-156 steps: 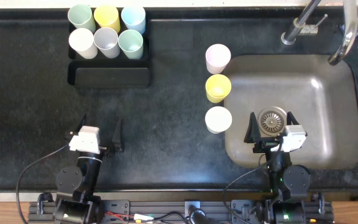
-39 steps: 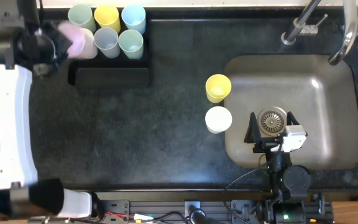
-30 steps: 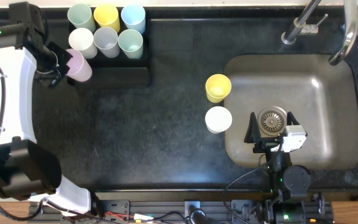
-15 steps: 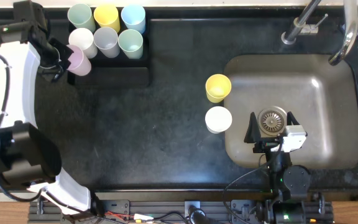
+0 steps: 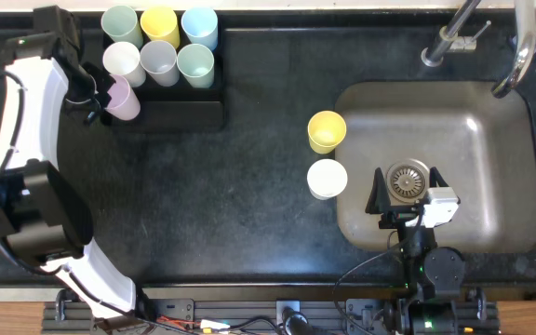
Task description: Store Cups
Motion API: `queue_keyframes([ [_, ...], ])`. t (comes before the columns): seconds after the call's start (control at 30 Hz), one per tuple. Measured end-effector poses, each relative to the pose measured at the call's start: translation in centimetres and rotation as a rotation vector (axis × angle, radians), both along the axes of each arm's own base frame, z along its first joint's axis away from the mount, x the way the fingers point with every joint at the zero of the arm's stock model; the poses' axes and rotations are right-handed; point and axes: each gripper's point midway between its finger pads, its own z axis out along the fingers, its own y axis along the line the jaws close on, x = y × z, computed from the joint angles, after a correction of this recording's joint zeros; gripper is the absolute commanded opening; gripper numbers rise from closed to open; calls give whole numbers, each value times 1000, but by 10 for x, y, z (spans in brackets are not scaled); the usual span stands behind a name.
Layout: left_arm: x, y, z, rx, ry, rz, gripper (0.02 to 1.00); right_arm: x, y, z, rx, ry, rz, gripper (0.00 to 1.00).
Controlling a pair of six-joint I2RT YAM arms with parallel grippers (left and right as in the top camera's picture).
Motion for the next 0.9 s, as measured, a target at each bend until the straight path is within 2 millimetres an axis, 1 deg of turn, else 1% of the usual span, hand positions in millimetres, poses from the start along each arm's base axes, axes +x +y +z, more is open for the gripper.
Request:
queue_keyframes([
  [0.1,0,1,-5,4,14,1,36,0,0,0,0,0,0,998],
  [0.13,0,1,-6,6,17,1,130,0,0,0,0,0,0,998],
  [0.17,0,2,-7,7,18,2,305,0,0,0,0,-1,-1,998],
  [0.2,0,2,-7,9,16,-1,599,0,0,0,0,0,0,998],
  [0.23,2,3,-6,11,10,2,792,0,0,0,0,-1,-1,998],
  [0.27,3,3,-6,13,7,4,906,0,0,0,0,0,0,998],
  [0.3,3,3,-6,13,6,5,998,0,0,0,0,0,0,998],
  [0.57,2,3,-5,11,7,6,998,0,0,0,0,0,-1,998],
  [0.63,2,1,0,7,-7,3,998,0,0,0,0,0,0,998],
  [0.7,3,-6,14,-1,-43,-9,998,0,0,0,0,0,0,998],
  [0.8,8,-29,46,-5,-134,-64,998,0,0,0,0,0,0,998],
  [0.87,18,-65,71,4,-224,-166,1000,0,0,0,0,0,-1,998],
  [0.9,23,-92,83,12,-273,-245,998,0,0,0,0,0,0,998],
])
